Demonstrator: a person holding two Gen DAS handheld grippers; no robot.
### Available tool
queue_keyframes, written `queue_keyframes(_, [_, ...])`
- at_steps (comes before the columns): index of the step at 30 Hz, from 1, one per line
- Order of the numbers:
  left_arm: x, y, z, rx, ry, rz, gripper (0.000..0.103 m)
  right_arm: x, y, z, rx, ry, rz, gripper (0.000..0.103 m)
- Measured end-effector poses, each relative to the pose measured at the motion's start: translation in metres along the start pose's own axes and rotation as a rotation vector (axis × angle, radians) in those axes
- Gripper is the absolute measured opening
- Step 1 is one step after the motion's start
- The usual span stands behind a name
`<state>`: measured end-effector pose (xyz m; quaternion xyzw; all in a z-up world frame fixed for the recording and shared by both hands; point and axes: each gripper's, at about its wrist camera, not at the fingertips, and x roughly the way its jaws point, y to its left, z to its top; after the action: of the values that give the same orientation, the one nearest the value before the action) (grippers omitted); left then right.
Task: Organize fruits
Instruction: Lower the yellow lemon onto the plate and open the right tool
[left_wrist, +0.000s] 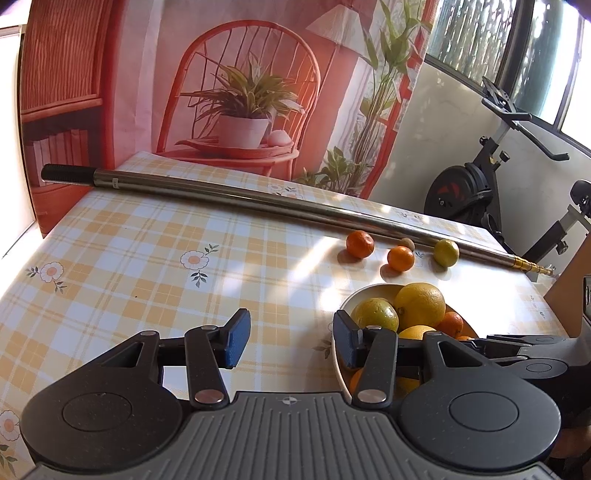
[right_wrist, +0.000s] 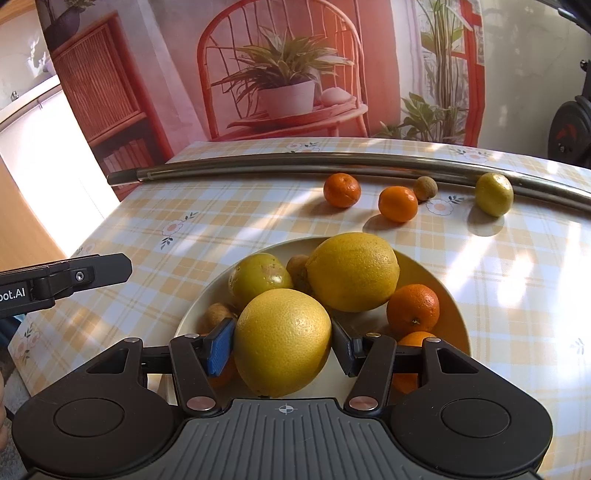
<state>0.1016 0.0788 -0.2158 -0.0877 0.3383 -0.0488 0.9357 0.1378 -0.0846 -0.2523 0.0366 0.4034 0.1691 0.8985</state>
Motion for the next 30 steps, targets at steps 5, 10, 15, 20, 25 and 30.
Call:
queue_keyframes(5, [0.005,-0.001,-0.005,0.002,0.03,0.0,0.052,0.004,0.001,-0.001,-0.008,-0.002,0.011,0.053])
queue_keyframes(10, [0.005,-0.003,-0.005,0.009,0.034,-0.003,0.052,0.002,-0.001,0.001,0.001,-0.021,0.045,0.055])
queue_keyframes(15, [0.007,-0.003,-0.006,0.01,0.046,0.004,0.052,-0.011,-0.001,-0.004,0.008,-0.041,0.04,0.058])
queue_keyframes(20, [0.007,-0.003,-0.007,0.001,0.054,-0.001,0.052,-0.027,-0.006,-0.012,0.02,-0.059,0.041,0.058])
queue_keyframes(25, [0.006,-0.007,-0.008,0.015,0.055,-0.005,0.052,-0.031,-0.013,-0.018,0.054,-0.06,0.053,0.048])
queue_keyframes(30, [0.007,-0.007,-0.008,0.017,0.057,-0.003,0.052,-0.029,-0.016,-0.019,0.07,-0.069,0.058,0.042])
